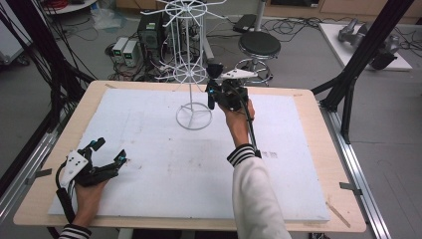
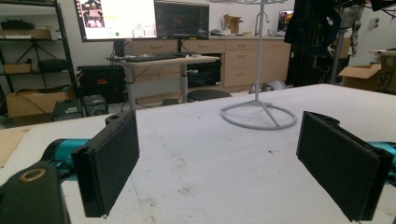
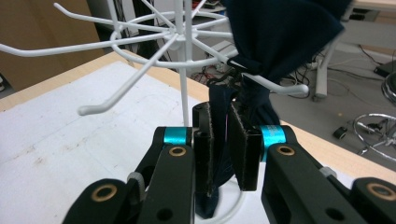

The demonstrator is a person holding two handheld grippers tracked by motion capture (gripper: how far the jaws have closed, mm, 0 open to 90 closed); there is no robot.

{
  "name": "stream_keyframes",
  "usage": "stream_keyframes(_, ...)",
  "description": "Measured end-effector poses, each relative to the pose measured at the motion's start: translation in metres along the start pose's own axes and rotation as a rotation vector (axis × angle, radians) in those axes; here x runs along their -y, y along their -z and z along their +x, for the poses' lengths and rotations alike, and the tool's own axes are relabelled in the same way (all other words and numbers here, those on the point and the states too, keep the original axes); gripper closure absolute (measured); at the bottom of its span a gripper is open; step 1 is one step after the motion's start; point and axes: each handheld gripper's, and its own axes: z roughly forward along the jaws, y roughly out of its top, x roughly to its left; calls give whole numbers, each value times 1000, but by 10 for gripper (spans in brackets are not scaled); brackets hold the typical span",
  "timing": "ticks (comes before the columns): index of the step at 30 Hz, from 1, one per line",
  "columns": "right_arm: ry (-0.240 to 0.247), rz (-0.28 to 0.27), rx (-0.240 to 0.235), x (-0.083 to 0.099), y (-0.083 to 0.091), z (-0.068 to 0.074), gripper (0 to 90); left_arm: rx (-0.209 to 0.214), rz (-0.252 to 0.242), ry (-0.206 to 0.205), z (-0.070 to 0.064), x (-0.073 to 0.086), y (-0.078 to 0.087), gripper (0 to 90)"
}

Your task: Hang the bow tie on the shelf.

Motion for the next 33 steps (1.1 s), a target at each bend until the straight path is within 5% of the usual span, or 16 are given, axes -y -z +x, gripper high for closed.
stream_keyframes(5,-17,16,-9,2,1,0,723,-1,3,2,0,0,0,136)
stream_keyframes(7,-2,-30,-5,7,5,2,684,-1,11,2,0,0,-1,136)
stream_keyframes(10,-6,-3,-13,11,9,2,428,0,15,5,0,0,-1,136)
stream_keyframes(17,-44,-15,0,27,33,3,103,-3,9,1,0,0,0,135)
stream_keyframes(23,-25,-58,-29,62,71,4,103,-2,5,1,0,0,0,135)
stream_keyframes(33,-19,-210,52,150,145,1,103,-1,7,2,0,0,0,135)
